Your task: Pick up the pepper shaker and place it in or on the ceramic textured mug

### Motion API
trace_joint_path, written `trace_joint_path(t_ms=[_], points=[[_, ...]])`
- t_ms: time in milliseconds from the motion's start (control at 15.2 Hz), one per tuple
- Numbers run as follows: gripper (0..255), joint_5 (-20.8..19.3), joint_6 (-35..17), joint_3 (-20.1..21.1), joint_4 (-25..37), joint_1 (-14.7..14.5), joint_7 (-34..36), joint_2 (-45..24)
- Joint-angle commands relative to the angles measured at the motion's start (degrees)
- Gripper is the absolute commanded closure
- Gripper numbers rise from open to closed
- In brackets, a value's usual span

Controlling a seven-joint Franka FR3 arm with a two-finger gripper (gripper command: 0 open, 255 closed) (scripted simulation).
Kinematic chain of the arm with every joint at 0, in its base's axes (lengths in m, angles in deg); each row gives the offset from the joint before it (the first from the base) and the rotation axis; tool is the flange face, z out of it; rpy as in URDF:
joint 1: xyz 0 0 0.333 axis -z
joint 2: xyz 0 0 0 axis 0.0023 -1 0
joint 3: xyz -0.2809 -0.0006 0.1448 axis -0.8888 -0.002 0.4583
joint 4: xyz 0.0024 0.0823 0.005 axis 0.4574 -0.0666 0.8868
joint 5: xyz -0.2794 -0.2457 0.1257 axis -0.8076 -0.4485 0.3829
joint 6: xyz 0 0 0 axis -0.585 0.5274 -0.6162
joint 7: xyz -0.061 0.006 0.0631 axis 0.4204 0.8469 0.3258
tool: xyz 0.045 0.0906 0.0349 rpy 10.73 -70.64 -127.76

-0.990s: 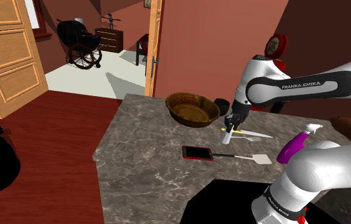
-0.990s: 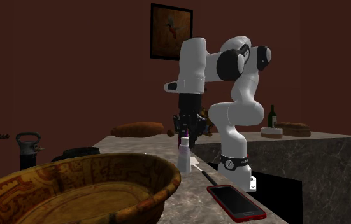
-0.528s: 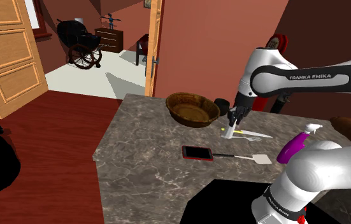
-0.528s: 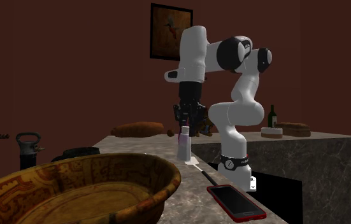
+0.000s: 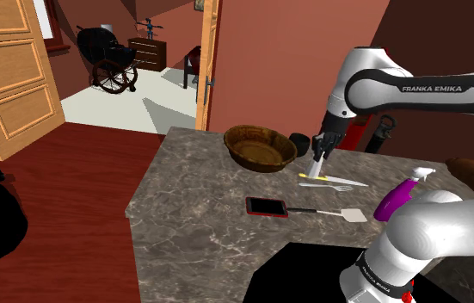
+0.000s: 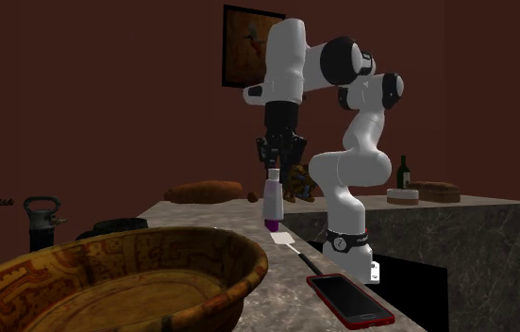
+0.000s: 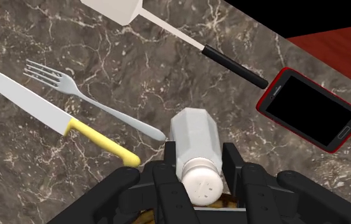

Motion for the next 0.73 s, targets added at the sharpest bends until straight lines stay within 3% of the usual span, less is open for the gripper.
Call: trace_joint_path(t_ms=[0, 660], points=[[255, 0.1, 1.8, 0.0, 1.6, 0.0, 0.0, 0.2], [255, 0.1, 9.1, 0.0, 9.0, 0.0, -0.5, 0.1]])
